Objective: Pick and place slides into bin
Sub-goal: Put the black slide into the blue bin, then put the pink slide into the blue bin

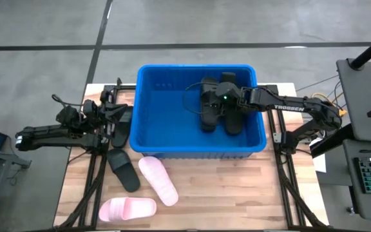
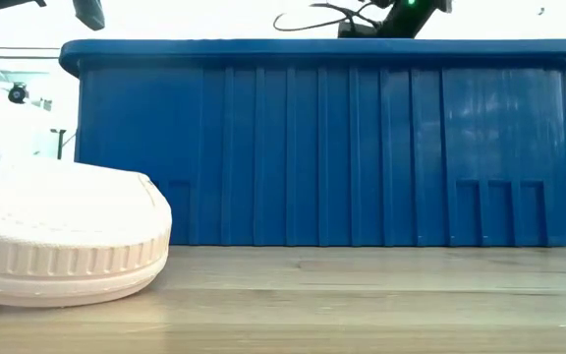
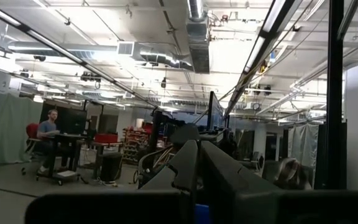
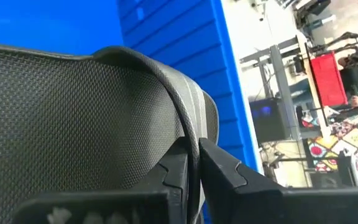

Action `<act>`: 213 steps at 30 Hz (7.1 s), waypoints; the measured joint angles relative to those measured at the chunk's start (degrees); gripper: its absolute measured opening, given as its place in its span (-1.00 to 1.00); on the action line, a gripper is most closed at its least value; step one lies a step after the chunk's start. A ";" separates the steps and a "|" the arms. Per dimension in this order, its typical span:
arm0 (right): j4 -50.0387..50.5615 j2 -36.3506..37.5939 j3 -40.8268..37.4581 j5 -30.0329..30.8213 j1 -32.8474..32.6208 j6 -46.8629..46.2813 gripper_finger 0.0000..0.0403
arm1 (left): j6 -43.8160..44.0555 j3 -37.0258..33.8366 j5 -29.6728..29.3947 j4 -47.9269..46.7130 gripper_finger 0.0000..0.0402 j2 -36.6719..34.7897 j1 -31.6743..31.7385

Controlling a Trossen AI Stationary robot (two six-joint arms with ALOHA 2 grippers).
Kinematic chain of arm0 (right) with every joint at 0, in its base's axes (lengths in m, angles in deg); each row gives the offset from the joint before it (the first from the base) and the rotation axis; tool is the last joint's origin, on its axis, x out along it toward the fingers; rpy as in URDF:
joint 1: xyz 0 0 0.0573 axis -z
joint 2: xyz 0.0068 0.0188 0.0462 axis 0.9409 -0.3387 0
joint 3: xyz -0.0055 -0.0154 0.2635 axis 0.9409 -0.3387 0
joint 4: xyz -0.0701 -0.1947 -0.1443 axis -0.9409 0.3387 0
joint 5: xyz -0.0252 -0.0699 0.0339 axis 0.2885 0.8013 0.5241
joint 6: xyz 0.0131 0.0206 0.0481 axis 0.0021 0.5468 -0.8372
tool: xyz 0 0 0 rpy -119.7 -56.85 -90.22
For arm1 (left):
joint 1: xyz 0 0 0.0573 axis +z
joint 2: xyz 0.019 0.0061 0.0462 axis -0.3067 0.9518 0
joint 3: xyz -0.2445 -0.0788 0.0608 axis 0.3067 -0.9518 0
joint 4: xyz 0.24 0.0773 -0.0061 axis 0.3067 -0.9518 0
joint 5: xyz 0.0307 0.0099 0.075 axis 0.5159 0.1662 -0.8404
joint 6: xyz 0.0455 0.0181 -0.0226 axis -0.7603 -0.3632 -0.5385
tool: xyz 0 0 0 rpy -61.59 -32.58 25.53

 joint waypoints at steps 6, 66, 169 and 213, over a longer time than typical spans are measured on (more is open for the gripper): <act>-0.88 -3.14 -0.31 -0.54 0.43 0.75 -0.87 | 0.03 0.00 0.00 0.04 -0.97 0.06 0.00; -4.56 -17.06 -0.25 1.90 5.90 9.73 -0.87 | 2.92 -0.76 0.04 -0.13 -0.97 -0.09 0.00; 2.38 -15.83 32.08 -33.01 -0.01 -30.56 -0.13 | 4.41 -2.40 -0.13 0.04 -0.97 -0.90 0.00; -46.80 50.60 -26.99 -23.47 -14.05 -36.67 -0.13 | 2.35 -2.73 -2.99 -0.11 -0.97 -2.69 0.00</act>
